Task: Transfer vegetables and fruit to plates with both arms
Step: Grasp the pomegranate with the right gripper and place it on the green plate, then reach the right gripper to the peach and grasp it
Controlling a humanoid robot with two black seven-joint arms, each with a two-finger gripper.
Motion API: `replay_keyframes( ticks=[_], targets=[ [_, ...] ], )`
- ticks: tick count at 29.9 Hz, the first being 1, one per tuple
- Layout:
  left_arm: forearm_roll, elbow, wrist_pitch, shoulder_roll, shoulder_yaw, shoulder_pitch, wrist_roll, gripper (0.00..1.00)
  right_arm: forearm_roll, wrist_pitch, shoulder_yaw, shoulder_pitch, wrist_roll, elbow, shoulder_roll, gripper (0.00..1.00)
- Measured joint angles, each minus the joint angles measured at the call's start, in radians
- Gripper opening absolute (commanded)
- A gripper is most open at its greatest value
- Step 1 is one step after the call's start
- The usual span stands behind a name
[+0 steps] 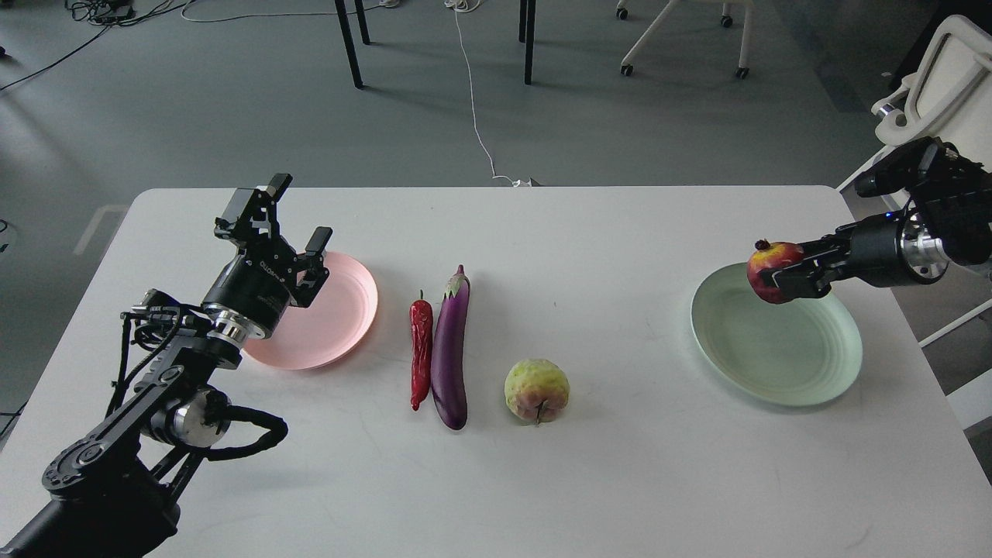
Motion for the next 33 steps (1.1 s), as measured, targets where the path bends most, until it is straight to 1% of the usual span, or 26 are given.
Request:
replay_keyframes(
  ticks=[3,5,7,8,10,12,17,20,25,28,31,33],
  targets=[
    [0.000,0.000,0.000,-0.001,0.000,-0.003,0.000,0.98,-0.001,-0.026,0.001,-0.056,0.000,-0.063,0.037,0.42],
    [0.000,0.000,0.000,0.002,0.000,-0.003,0.000,0.98,-0.001,-0.043,0.001,-0.083,0.000,-0.094,0.062,0.45],
    [-0.001,0.000,-0.001,0.006,0.000,-0.003,0.000,0.98,-0.001,-0.052,0.001,-0.097,0.000,-0.118,0.078,0.61],
    [-0.001,0.000,-0.001,0.007,0.000,-0.003,0.000,0.98,-0.001,-0.056,0.002,-0.101,0.000,-0.128,0.087,0.67],
    [-0.002,0.000,-0.002,0.009,0.000,-0.003,0.000,0.98,-0.001,-0.064,0.002,-0.107,0.000,-0.143,0.099,0.85],
    [-0.002,0.000,-0.002,0.011,0.000,-0.003,0.000,0.98,-0.001,-0.074,0.003,-0.109,0.000,-0.150,0.107,0.94],
    [-0.002,0.000,-0.002,0.013,-0.001,-0.002,0.000,0.98,0.001,-0.085,0.005,-0.093,0.000,-0.144,0.108,0.96],
    [-0.002,0.000,-0.002,0.013,-0.001,-0.002,0.000,0.98,0.004,-0.086,0.008,-0.057,0.000,-0.110,0.102,0.97],
    [-0.002,0.000,-0.002,0.015,-0.002,-0.002,0.000,0.98,0.015,-0.082,0.011,0.062,0.000,0.007,0.083,0.97],
    [-0.002,0.000,-0.002,0.016,-0.002,-0.002,0.000,0.98,0.044,-0.076,0.012,0.134,0.000,0.104,0.081,0.97],
    [-0.002,0.000,-0.002,0.017,-0.002,-0.002,0.000,0.98,0.099,-0.068,0.011,0.174,0.000,0.221,0.104,0.97],
    [-0.002,-0.003,-0.001,0.019,-0.002,-0.002,0.001,0.98,0.121,-0.059,0.008,0.181,0.000,0.272,0.133,0.97]
  ],
)
